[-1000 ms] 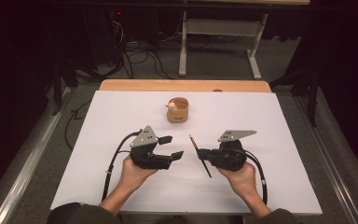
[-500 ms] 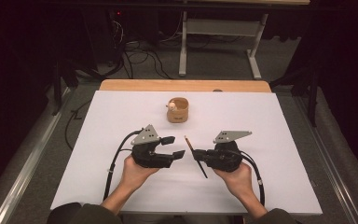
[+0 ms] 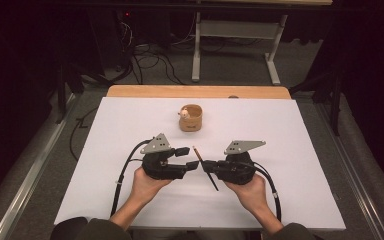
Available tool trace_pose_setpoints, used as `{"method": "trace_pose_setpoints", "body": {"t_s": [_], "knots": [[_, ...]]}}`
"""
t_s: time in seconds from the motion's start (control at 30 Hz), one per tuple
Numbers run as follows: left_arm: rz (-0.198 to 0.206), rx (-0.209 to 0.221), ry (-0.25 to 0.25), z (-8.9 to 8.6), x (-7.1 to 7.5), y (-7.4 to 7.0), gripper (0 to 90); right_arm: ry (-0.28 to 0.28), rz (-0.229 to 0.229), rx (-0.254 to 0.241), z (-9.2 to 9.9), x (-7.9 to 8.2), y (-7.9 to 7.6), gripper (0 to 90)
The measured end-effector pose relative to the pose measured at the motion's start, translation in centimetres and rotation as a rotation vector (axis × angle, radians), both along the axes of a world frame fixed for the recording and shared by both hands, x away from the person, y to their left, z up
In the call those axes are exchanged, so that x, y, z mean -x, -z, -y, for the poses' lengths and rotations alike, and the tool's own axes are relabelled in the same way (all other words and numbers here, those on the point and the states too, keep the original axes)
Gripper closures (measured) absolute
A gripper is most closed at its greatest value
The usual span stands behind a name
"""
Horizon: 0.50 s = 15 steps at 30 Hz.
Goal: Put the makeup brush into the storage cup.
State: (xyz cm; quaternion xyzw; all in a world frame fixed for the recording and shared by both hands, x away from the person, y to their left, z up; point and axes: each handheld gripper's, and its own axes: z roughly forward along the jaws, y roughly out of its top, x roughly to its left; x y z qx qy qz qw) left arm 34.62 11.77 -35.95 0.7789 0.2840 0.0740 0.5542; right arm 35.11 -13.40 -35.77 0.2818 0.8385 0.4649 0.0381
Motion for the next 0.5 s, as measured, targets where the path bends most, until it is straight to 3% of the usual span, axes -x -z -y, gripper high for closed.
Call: {"method": "trace_pose_setpoints", "body": {"t_s": [0.5], "knots": [[-0.030, 0.029, 0.024, -0.13, -0.16, 0.01, 52.4, -0.022, 0.006, -0.004, -0.79, 0.27, -0.05, 84.8]]}}
